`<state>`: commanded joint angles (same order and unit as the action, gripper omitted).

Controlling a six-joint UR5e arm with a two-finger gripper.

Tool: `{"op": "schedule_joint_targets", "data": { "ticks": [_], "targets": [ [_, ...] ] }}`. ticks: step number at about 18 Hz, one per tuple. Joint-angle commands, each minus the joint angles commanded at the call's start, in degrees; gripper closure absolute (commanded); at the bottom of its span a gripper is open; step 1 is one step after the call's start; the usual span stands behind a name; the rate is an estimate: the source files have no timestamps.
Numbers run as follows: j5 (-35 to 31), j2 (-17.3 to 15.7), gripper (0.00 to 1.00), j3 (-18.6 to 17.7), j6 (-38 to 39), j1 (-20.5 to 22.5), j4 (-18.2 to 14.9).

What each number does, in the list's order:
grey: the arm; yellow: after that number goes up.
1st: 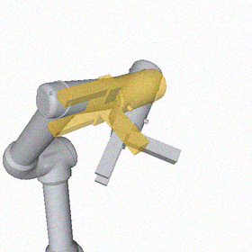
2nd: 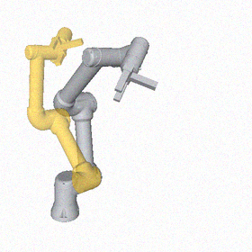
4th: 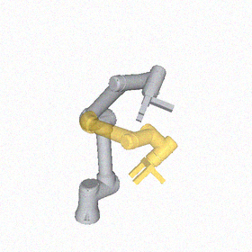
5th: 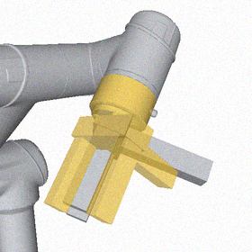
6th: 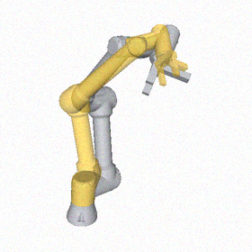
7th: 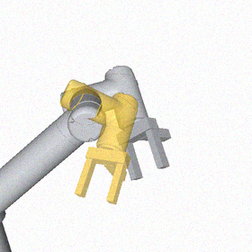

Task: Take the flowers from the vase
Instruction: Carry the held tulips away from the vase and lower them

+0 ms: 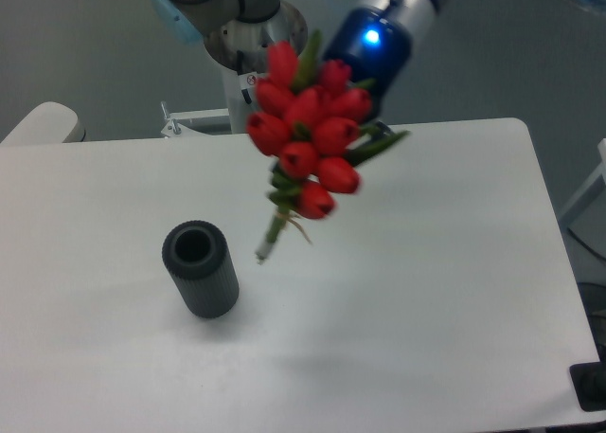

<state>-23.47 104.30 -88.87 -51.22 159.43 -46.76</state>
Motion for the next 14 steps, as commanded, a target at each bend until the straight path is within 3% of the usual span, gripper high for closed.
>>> {"op": "schedule_joint_targets", "data": {
  "ticks": [5,9,14],
  "targets": [
    [-0.7,7.9,0.67,4.9,-5.4,2.0,-0.2],
    [-8.0,10.1,0.67,7.5,-6.2,1.8,-0.3],
    [-8.3,11.3,0.67,7.7,-7.0,1.9,-0.1]
  ]
}}
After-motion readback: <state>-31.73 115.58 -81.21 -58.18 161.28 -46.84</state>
